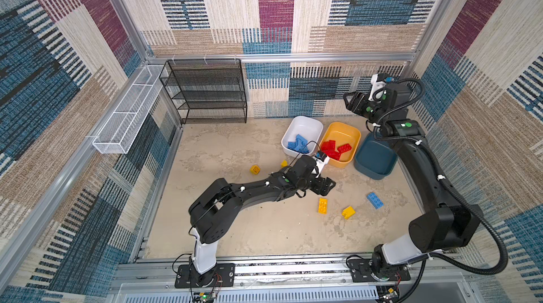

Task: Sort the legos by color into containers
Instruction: 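Lower the left gripper onto the blue brick beside the teal tub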

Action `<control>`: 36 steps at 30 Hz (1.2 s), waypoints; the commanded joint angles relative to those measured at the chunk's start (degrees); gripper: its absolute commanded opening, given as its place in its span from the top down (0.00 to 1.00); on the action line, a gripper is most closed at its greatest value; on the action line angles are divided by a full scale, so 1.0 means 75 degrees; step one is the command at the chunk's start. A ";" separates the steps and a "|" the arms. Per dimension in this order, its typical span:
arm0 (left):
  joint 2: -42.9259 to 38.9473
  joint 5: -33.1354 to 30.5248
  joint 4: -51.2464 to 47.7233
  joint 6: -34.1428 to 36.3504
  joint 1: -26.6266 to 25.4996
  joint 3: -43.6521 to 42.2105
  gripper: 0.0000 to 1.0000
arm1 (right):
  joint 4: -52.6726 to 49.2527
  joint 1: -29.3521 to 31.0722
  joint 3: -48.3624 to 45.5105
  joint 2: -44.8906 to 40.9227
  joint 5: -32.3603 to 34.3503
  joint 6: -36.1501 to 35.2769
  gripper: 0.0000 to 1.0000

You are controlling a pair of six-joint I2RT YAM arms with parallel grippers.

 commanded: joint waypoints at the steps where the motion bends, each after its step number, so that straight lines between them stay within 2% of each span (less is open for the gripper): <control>1: 0.0826 0.0363 0.0046 0.0707 -0.0248 0.1040 0.18 | -0.0464 0.0123 0.0735 -0.0020 -0.0142 -0.0147 0.25; 8: 0.2983 0.0092 -0.1206 0.1054 -0.0917 0.4109 0.13 | -0.1160 0.0899 0.2198 0.0084 0.0397 -0.0480 0.19; 13: 0.4226 -0.0830 -0.1953 0.1312 -0.1441 0.5957 0.10 | -0.1394 0.1353 0.2474 0.0078 0.0804 -0.0697 0.18; 17: 0.5003 -0.0889 -0.2338 0.1219 -0.1530 0.6998 0.08 | -0.1531 0.1536 0.2438 -0.0015 0.1020 -0.0815 0.18; 22: 0.5711 -0.1207 -0.2346 0.1403 -0.1636 0.7663 0.07 | -0.1382 0.1769 0.2056 -0.0273 0.1146 -0.0824 0.18; 26: 0.6203 -0.1105 -0.2373 0.1472 -0.1639 0.8192 0.06 | -0.1389 0.1874 0.1860 -0.0303 0.1174 -0.0808 0.21; 32: 0.6478 -0.1167 -0.2075 0.1594 -0.1655 0.8306 0.08 | -0.1469 0.2003 0.1771 -0.0235 0.1223 -0.0839 0.24; 36: 0.6564 -0.1575 -0.2092 0.1748 -0.1743 0.8345 0.13 | -0.1461 0.2023 0.1762 -0.0258 0.1238 -0.0861 0.24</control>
